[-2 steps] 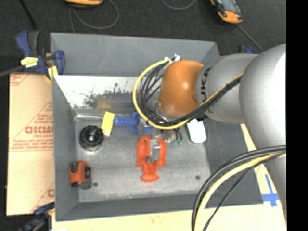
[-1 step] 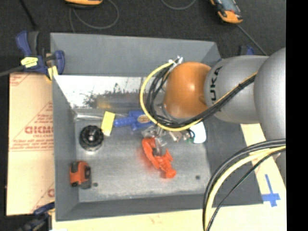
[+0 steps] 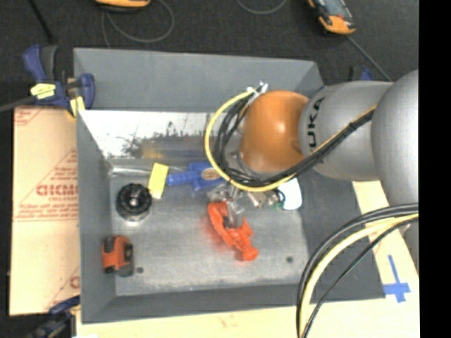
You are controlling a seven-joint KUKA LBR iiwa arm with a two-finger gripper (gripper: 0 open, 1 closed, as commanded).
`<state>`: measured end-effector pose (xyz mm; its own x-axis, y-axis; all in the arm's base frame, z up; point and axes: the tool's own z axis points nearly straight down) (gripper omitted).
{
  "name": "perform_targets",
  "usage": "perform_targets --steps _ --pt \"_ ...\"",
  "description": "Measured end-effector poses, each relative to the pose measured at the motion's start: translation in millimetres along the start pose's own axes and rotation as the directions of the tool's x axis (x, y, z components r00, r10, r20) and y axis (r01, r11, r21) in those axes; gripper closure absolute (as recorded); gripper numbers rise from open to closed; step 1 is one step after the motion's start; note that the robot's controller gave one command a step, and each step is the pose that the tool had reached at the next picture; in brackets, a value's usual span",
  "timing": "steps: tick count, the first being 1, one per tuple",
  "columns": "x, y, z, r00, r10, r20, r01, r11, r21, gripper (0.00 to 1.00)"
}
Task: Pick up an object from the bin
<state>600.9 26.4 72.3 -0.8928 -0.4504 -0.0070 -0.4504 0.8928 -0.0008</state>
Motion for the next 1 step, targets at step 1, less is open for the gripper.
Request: perform_targets --steps 1 --pt "0.0 0.0 0.0 1.0 0.002 0.0 -0.002 1.0 0.0 1.0"
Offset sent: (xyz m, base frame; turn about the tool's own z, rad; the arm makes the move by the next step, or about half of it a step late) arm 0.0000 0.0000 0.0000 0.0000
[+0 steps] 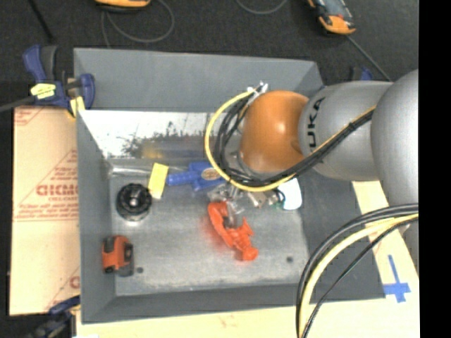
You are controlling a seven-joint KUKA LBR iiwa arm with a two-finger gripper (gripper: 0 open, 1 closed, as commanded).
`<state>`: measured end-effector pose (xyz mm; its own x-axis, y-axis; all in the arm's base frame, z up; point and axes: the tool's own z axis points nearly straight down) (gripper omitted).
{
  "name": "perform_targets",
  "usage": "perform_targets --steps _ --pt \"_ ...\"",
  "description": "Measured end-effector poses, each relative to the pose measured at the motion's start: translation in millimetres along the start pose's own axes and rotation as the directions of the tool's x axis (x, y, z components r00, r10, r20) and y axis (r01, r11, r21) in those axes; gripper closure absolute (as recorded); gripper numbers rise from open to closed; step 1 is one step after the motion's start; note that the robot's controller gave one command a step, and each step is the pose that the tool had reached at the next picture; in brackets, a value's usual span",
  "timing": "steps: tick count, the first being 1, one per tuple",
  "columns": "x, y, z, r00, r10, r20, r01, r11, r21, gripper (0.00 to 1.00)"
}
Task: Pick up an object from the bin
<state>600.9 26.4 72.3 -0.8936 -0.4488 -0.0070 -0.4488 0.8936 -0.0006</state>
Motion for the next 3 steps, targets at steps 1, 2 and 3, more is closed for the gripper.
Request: perform_targets --steps 1,2,3 --pt "0.7 0.4 0.9 1.0 0.001 -0.002 -0.001 1.0 -0.001 0.0" --pt "0.1 0.0 0.0 1.0 0.002 0.0 -0.002 1.0 0.0 1.0" --pt "0.1 -0.1 0.0 1.0 0.003 0.0 -0.003 1.0 0.0 1.0"
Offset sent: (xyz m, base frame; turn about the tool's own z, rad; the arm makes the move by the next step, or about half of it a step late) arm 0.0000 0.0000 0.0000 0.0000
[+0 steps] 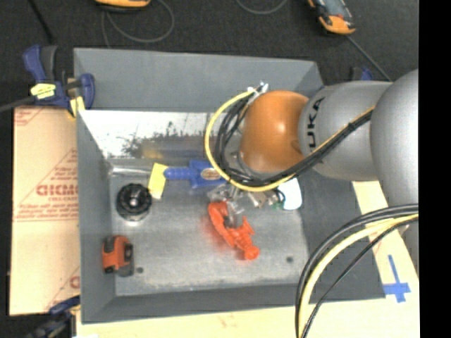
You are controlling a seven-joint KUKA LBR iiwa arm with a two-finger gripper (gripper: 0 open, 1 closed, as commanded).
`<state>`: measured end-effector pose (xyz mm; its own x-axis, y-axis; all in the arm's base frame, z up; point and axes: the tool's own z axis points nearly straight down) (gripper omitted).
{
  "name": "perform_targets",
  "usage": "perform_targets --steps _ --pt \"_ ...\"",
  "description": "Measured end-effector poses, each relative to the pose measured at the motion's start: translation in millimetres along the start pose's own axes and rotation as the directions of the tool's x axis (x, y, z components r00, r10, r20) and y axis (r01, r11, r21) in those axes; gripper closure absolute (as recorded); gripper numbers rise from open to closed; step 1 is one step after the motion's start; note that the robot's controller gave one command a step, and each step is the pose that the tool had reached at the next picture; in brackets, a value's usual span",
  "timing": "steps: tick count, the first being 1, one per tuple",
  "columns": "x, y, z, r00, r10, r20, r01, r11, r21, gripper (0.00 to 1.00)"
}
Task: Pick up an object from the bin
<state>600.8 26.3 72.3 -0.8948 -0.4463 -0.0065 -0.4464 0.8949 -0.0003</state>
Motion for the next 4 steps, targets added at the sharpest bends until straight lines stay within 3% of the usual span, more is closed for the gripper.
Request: perform_targets --steps 4 --pt "0.0 0.0 0.0 1.0 0.003 0.0 -0.003 1.0 0.0 1.0"
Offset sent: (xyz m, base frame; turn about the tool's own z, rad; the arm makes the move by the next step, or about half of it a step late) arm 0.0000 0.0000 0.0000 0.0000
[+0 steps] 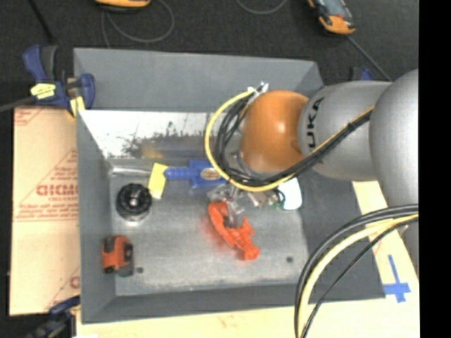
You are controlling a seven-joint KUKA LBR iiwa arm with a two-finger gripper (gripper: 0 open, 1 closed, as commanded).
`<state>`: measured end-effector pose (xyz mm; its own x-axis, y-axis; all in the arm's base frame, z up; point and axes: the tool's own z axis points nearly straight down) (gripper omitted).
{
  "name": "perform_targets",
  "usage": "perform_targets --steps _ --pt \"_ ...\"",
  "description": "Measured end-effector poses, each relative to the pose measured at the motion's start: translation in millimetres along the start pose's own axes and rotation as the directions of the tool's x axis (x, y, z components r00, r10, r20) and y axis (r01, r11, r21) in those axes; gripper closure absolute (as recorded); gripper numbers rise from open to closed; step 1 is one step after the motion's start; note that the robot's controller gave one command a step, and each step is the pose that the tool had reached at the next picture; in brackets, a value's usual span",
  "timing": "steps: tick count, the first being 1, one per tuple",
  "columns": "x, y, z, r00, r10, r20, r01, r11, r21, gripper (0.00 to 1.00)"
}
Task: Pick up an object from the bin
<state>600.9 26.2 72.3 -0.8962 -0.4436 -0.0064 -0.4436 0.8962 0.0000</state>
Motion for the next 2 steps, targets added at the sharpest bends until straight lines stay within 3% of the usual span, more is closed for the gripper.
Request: perform_targets --steps 2 --pt "0.0 0.0 0.0 1.0 0.001 0.0 -0.001 1.0 0.0 1.0"
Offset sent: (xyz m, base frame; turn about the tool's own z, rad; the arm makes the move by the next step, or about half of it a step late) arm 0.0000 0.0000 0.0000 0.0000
